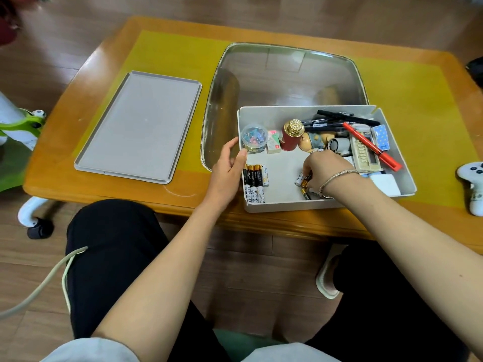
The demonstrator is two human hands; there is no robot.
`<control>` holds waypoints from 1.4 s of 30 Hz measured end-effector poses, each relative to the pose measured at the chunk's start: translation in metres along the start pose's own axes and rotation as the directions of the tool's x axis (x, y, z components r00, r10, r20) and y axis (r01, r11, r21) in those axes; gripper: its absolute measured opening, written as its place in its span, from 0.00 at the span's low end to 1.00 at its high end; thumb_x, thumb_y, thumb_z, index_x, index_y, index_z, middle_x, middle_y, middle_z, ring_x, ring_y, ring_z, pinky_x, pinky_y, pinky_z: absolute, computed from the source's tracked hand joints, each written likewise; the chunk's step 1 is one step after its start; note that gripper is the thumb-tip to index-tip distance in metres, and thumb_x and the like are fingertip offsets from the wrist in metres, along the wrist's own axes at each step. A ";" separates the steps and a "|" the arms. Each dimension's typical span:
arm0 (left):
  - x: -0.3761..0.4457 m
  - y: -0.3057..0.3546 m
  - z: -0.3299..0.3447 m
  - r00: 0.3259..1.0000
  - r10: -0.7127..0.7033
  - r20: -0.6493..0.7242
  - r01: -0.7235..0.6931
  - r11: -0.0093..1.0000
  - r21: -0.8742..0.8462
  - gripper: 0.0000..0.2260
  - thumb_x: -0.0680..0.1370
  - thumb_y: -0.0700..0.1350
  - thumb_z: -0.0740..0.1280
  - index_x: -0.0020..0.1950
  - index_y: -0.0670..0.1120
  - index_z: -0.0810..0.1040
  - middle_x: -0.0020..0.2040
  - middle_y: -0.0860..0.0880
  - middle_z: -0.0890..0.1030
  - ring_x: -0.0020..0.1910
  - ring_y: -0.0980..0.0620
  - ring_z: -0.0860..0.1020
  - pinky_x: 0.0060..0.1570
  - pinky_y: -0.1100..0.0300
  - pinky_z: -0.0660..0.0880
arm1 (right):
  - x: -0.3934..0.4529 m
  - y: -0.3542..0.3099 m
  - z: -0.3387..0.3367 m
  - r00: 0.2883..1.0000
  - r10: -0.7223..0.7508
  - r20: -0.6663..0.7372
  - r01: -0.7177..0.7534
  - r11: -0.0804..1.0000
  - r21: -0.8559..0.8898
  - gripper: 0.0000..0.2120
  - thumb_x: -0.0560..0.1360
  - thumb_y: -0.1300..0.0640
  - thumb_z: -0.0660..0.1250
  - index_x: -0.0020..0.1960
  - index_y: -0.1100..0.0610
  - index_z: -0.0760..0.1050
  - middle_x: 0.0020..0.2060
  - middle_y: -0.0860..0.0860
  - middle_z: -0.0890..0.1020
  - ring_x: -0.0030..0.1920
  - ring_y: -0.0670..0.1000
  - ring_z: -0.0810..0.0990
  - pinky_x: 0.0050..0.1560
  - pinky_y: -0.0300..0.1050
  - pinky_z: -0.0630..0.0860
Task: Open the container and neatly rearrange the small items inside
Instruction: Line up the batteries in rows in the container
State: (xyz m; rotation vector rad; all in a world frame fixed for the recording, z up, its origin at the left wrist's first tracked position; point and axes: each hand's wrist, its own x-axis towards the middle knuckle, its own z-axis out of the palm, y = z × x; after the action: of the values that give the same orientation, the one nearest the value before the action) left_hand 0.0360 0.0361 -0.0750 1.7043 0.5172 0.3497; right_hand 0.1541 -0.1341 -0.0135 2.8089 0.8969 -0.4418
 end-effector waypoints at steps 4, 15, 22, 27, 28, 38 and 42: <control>0.000 0.000 0.000 1.000 0.002 0.002 -0.002 1.000 0.000 0.20 0.82 0.52 0.58 0.72 0.49 0.64 0.49 0.70 0.74 0.48 0.74 0.76 0.39 0.71 0.76 | 0.003 -0.004 0.003 1.000 0.014 0.013 -0.015 1.000 0.014 0.15 0.72 0.68 0.63 0.56 0.60 0.79 0.54 0.60 0.79 0.54 0.61 0.78 0.54 0.49 0.77; 0.000 0.000 -0.001 1.000 0.002 -0.004 -0.002 1.000 0.026 0.19 0.82 0.53 0.58 0.72 0.51 0.64 0.47 0.69 0.75 0.46 0.73 0.76 0.40 0.70 0.77 | 0.015 -0.020 0.013 0.996 0.054 -0.065 -0.047 0.993 0.107 0.13 0.73 0.66 0.62 0.57 0.65 0.71 0.54 0.65 0.76 0.53 0.64 0.76 0.47 0.51 0.73; 0.000 -0.001 0.001 1.000 -0.006 -0.003 0.006 1.000 0.022 0.20 0.82 0.53 0.58 0.72 0.50 0.64 0.46 0.69 0.75 0.46 0.74 0.76 0.40 0.70 0.77 | 0.013 -0.022 0.008 0.999 0.050 0.007 -0.049 0.920 0.388 0.08 0.67 0.57 0.70 0.46 0.52 0.79 0.38 0.48 0.78 0.45 0.54 0.80 0.42 0.42 0.74; 0.001 -0.002 0.001 1.000 0.002 -0.013 -0.001 0.999 0.036 0.20 0.82 0.54 0.58 0.72 0.50 0.64 0.45 0.68 0.76 0.45 0.73 0.76 0.39 0.69 0.78 | 0.009 -0.033 0.008 0.964 -0.066 0.257 -0.084 0.844 0.530 0.15 0.66 0.53 0.77 0.49 0.53 0.76 0.32 0.52 0.83 0.31 0.49 0.82 0.35 0.45 0.81; 0.001 -0.002 0.001 1.000 0.002 -0.014 -0.002 0.999 0.033 0.20 0.82 0.53 0.58 0.72 0.50 0.64 0.45 0.68 0.76 0.45 0.73 0.76 0.39 0.69 0.77 | 0.009 -0.034 0.008 0.956 -0.071 0.283 -0.095 0.842 0.531 0.18 0.67 0.53 0.77 0.53 0.54 0.75 0.34 0.53 0.84 0.31 0.49 0.83 0.39 0.49 0.82; 0.000 -0.004 0.001 1.000 -0.014 -0.017 0.014 1.000 0.025 0.19 0.82 0.54 0.58 0.72 0.52 0.65 0.43 0.66 0.77 0.47 0.64 0.78 0.48 0.50 0.80 | 0.009 -0.049 0.010 0.969 -0.151 0.196 0.033 0.864 0.502 0.34 0.69 0.67 0.69 0.72 0.56 0.61 0.51 0.56 0.82 0.48 0.54 0.81 0.54 0.52 0.78; 0.001 -0.006 0.002 1.000 0.006 -0.016 -0.005 0.999 0.048 0.19 0.82 0.54 0.58 0.72 0.51 0.64 0.42 0.71 0.78 0.44 0.70 0.77 0.44 0.60 0.79 | 0.011 -0.047 0.012 0.971 -0.159 0.176 0.039 0.838 0.545 0.35 0.67 0.67 0.72 0.71 0.55 0.63 0.43 0.53 0.84 0.41 0.51 0.81 0.51 0.51 0.80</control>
State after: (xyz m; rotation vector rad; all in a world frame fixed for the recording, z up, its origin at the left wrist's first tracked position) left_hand 0.0368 0.0362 -0.0811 1.7510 0.5368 0.3574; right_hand 0.1320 -0.0931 -0.0318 3.1117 0.9994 -1.1596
